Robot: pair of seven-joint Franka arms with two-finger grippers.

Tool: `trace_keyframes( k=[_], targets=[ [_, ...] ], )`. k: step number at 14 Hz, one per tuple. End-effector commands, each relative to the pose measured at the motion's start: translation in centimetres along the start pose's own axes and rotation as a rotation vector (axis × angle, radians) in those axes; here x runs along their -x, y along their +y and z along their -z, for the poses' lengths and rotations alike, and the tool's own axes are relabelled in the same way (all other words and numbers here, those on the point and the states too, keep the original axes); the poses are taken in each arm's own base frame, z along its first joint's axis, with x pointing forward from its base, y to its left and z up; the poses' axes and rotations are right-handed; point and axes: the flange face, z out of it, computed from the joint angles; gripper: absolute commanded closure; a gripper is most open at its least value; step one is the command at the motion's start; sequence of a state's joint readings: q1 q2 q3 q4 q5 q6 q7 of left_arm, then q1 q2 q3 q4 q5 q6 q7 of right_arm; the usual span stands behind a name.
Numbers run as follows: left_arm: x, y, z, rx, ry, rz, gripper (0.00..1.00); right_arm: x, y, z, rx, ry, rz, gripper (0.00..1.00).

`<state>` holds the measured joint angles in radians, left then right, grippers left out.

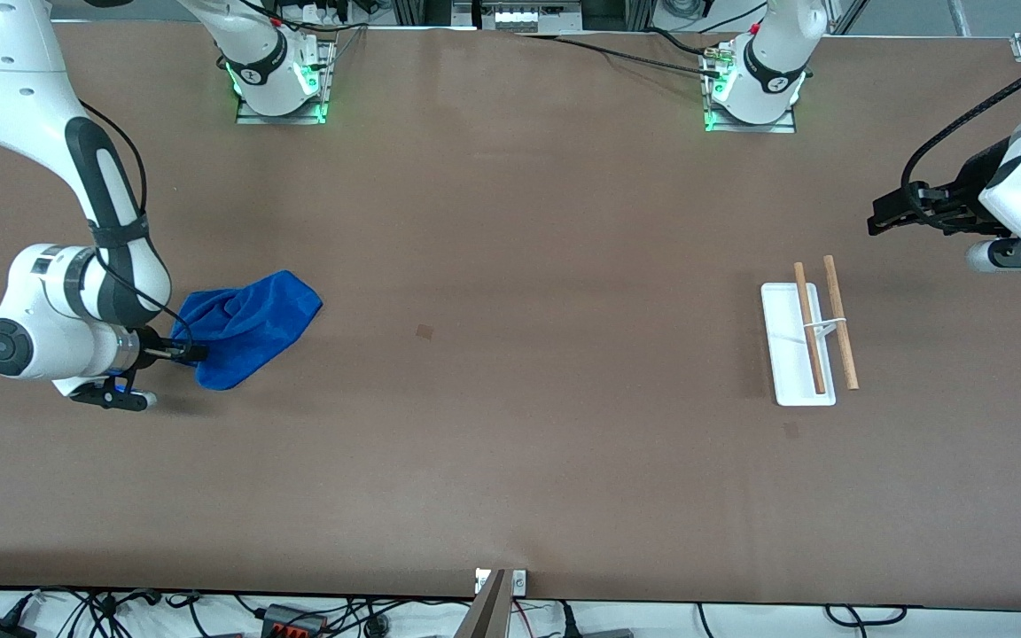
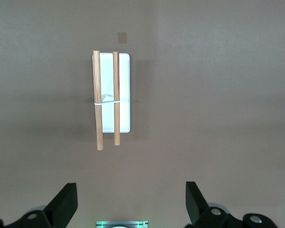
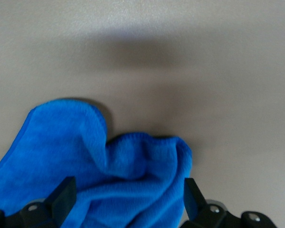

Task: Pass towel and hang on rack
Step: 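Close the right gripper on the blue towel's edge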

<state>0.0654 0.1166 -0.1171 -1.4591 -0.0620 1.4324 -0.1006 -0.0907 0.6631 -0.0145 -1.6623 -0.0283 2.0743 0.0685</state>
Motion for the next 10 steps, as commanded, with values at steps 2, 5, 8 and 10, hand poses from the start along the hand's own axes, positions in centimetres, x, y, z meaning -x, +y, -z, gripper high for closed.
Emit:
trace_keyframes(
  k=[2, 5, 8, 10],
  targets=[
    [0.3, 0.0, 0.1, 0.001, -0.010, -0.020, 0.00, -0.6, 0.4, -1.0, -0.006, 0.010, -0.003, 0.00],
    [0.3, 0.2, 0.0, 0.000, -0.011, -0.023, 0.00, -1.2, 0.8, -2.0, -0.005, 0.036, -0.001, 0.00],
    [0.3, 0.1, 0.0, 0.001, -0.012, -0.022, 0.00, -1.3, 0.9, -2.6, -0.004, 0.036, 0.021, 0.11],
    [0.3, 0.3, 0.0, 0.000, -0.014, -0.025, 0.00, -1.3, 1.0, -3.1, -0.004, 0.028, 0.031, 0.19]
  ],
)
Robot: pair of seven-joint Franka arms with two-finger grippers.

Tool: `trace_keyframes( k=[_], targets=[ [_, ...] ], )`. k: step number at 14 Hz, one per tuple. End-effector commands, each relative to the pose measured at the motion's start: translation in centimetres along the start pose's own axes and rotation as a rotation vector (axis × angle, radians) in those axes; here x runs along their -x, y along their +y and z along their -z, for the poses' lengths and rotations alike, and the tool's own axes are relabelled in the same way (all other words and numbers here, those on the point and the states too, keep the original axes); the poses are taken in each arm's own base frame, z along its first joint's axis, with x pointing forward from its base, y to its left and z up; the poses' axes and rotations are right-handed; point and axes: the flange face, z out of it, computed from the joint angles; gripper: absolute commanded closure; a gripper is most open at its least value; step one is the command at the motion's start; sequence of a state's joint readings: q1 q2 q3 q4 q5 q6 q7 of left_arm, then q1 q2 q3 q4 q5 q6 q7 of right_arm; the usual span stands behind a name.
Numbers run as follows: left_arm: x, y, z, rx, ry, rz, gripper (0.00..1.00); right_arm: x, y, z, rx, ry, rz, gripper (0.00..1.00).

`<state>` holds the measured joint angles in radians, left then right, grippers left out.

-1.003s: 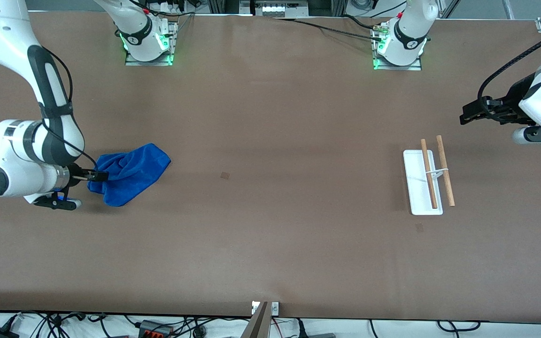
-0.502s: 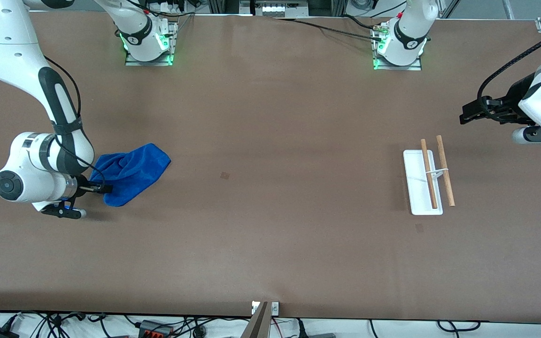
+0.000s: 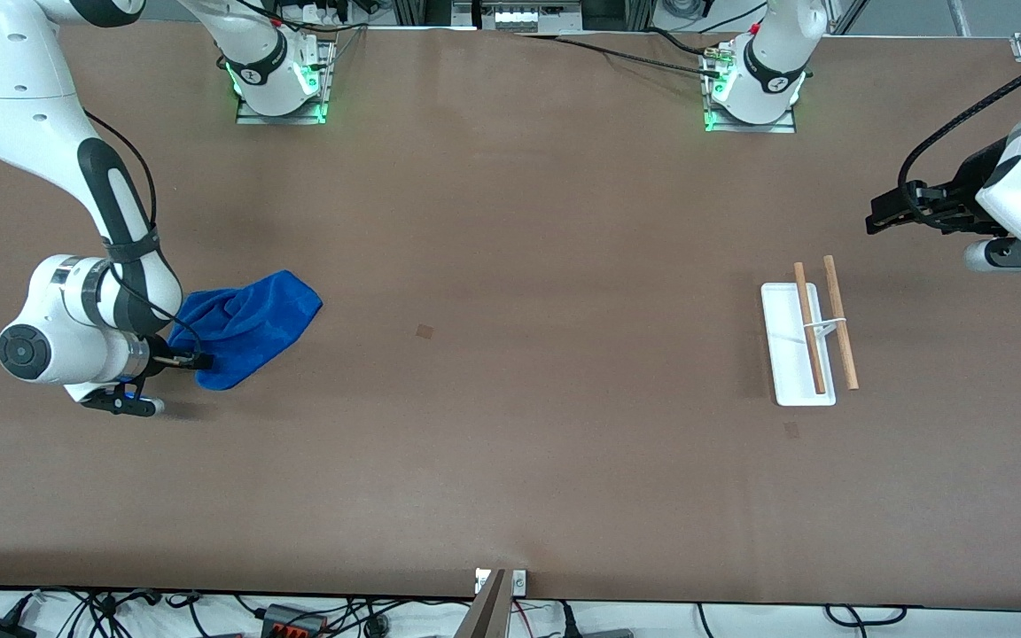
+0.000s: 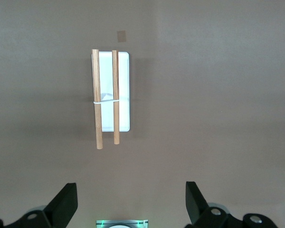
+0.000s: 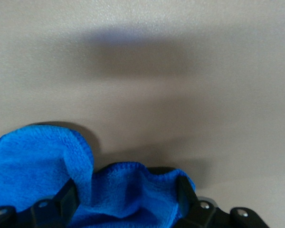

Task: Pass towel and hang on rack
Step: 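Close the right gripper on the blue towel's edge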

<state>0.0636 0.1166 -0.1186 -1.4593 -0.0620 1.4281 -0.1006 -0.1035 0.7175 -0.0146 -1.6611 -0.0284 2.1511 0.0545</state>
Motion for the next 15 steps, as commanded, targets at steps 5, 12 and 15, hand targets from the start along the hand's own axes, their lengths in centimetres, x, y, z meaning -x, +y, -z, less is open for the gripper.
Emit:
trace_keyframes(
  k=[5, 12, 15],
  targets=[
    [0.2, 0.0, 0.1, 0.002, -0.004, -0.022, 0.00, -0.2, 0.3, -0.1, 0.000, -0.004, 0.051, 0.71],
    [0.7, 0.0, -0.4, 0.005, -0.051, -0.023, 0.00, 0.4, -0.9, 3.9, -0.004, -0.031, 0.146, 1.00],
    [0.8, -0.2, -0.5, 0.009, -0.063, -0.019, 0.00, 0.4, -5.4, 12.0, 0.000, -0.079, 0.208, 1.00]
  ],
)
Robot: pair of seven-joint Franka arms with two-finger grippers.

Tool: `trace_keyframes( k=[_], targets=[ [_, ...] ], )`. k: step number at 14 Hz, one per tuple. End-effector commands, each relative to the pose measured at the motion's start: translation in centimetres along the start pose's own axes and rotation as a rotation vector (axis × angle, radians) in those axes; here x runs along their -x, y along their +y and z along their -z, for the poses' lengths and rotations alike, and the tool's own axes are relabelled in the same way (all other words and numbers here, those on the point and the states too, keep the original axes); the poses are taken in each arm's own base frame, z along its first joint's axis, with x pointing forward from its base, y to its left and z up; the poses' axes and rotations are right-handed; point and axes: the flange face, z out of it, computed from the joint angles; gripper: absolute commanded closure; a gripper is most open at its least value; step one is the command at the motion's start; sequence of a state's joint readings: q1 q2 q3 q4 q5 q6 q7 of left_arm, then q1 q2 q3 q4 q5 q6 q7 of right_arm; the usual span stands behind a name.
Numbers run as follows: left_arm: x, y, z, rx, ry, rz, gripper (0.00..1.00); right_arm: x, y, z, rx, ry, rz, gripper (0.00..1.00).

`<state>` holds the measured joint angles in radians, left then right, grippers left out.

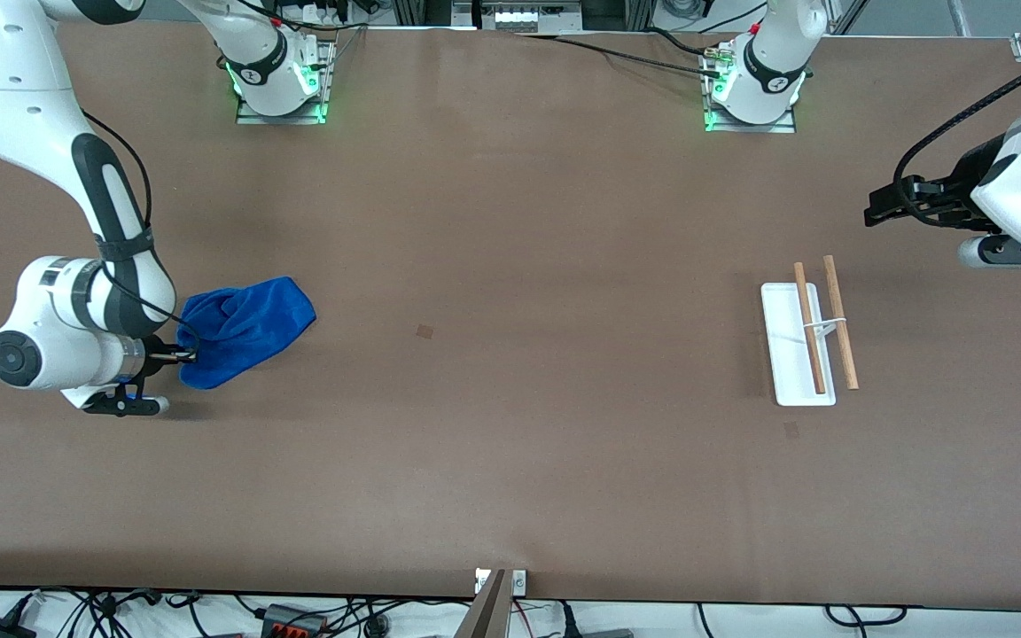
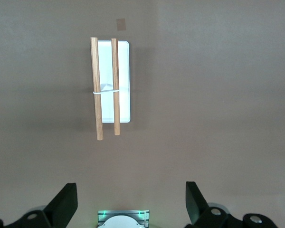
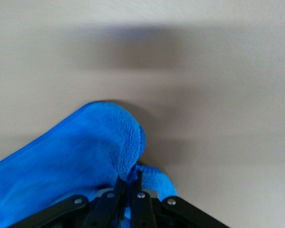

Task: Pass towel and hang on rack
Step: 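Close the right gripper on the blue towel's edge, then lift the towel with the right gripper while the left gripper approaches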

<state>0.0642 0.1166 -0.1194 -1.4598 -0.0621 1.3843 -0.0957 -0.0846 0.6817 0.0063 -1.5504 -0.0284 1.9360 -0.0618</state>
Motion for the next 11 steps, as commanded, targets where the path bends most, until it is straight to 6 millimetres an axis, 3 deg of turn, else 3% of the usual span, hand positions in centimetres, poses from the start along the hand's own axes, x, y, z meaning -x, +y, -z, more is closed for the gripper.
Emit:
trace_keyframes(
  k=[1, 3, 6, 8, 11],
  targets=[
    [0.4, -0.4, -0.1, 0.009, -0.024, -0.009, 0.00, 0.3, -5.1, 8.6, 0.005, -0.013, 0.087, 1.00],
    [0.4, -0.3, -0.2, -0.001, -0.029, -0.010, 0.00, 0.7, -10.1, 12.1, -0.022, -0.004, 0.162, 1.00],
    [0.2, 0.2, -0.6, -0.001, -0.037, -0.014, 0.00, 1.8, -18.4, 14.2, -0.131, 0.035, 0.284, 1.00],
    [-0.9, 0.1, -2.3, 0.001, -0.075, -0.024, 0.00, 3.3, -24.1, 17.9, -0.193, 0.097, 0.348, 1.00],
    [-2.5, 0.5, -4.5, 0.022, -0.113, -0.100, 0.00, 5.9, -33.1, 20.7, -0.283, 0.192, 0.375, 1.00]
  ],
)
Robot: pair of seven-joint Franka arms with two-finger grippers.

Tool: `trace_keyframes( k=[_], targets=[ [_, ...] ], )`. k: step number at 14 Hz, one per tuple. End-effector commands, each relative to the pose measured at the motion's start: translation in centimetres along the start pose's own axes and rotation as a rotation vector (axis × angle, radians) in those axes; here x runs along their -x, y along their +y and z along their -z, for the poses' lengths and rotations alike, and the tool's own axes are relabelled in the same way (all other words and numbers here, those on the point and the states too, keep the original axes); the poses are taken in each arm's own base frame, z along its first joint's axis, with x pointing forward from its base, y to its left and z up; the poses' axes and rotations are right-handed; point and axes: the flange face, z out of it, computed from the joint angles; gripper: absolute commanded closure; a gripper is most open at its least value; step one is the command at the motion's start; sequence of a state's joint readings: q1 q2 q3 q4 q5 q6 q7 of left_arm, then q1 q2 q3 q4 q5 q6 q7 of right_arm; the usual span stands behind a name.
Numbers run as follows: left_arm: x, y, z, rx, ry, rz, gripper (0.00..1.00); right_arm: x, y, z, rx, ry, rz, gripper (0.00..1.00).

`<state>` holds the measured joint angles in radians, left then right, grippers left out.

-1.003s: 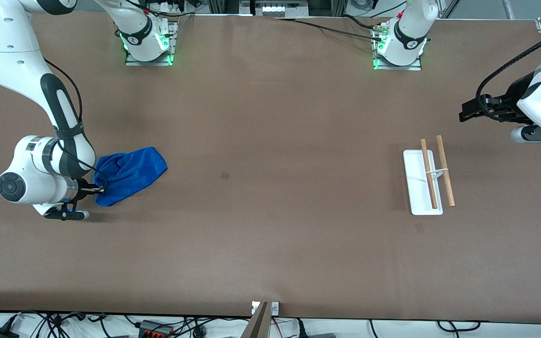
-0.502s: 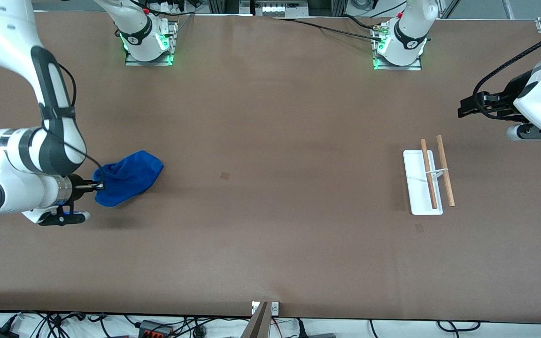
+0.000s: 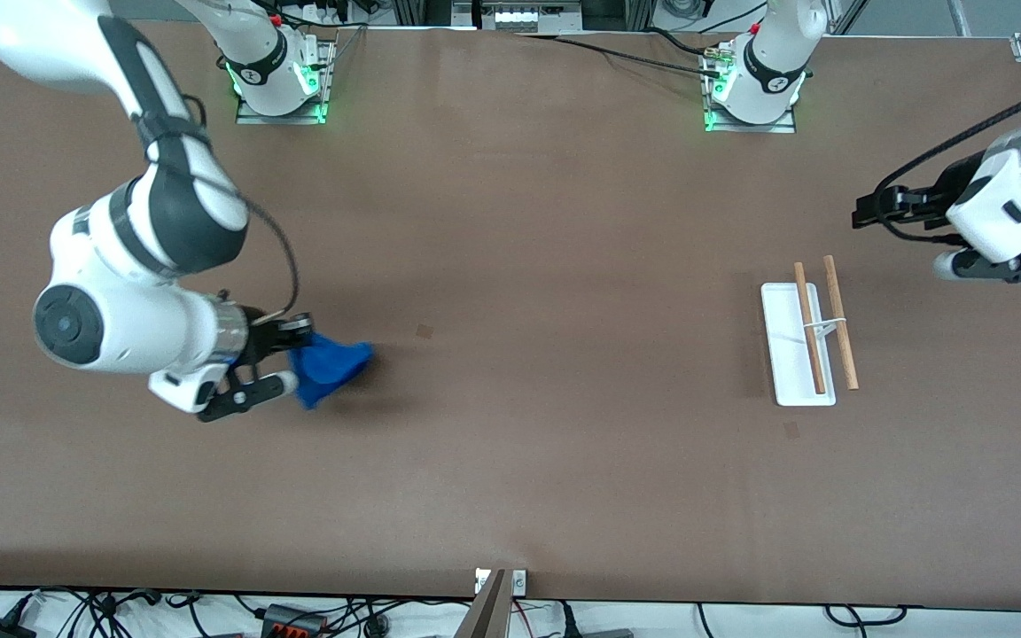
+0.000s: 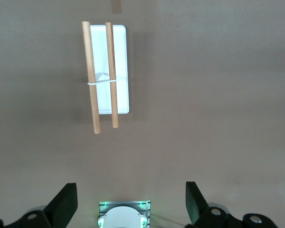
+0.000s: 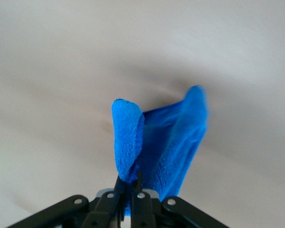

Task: Pass towel and hang on rack
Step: 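Lift the towel with the right gripper while the left gripper approaches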

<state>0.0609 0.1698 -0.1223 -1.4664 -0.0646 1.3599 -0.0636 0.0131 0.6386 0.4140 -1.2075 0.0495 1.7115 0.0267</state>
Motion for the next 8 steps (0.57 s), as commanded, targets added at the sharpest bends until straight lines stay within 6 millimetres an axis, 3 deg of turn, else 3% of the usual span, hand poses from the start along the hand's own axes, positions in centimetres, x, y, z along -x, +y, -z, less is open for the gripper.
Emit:
trace_keyframes(
  k=[1, 3, 5, 8],
  targets=[
    [-1.3, 0.4, -1.7, 0.025, -0.039, -0.075, 0.00, -0.7, -7.5, 0.8, -0.082, 0.072, 0.035, 1.00],
    [-2.3, 0.2, -3.5, 0.031, -0.083, -0.073, 0.00, -0.2, -13.4, 1.9, -0.167, 0.141, 0.114, 1.00],
    [-2.0, 1.9, -3.7, 0.035, -0.101, -0.109, 0.00, -0.1, -16.4, 3.1, -0.309, 0.192, 0.106, 1.00],
    [-2.2, 5.4, -4.7, 0.102, -0.107, -0.397, 0.00, 0.2, -20.8, 4.3, -0.443, 0.268, 0.110, 1.00]
  ],
)
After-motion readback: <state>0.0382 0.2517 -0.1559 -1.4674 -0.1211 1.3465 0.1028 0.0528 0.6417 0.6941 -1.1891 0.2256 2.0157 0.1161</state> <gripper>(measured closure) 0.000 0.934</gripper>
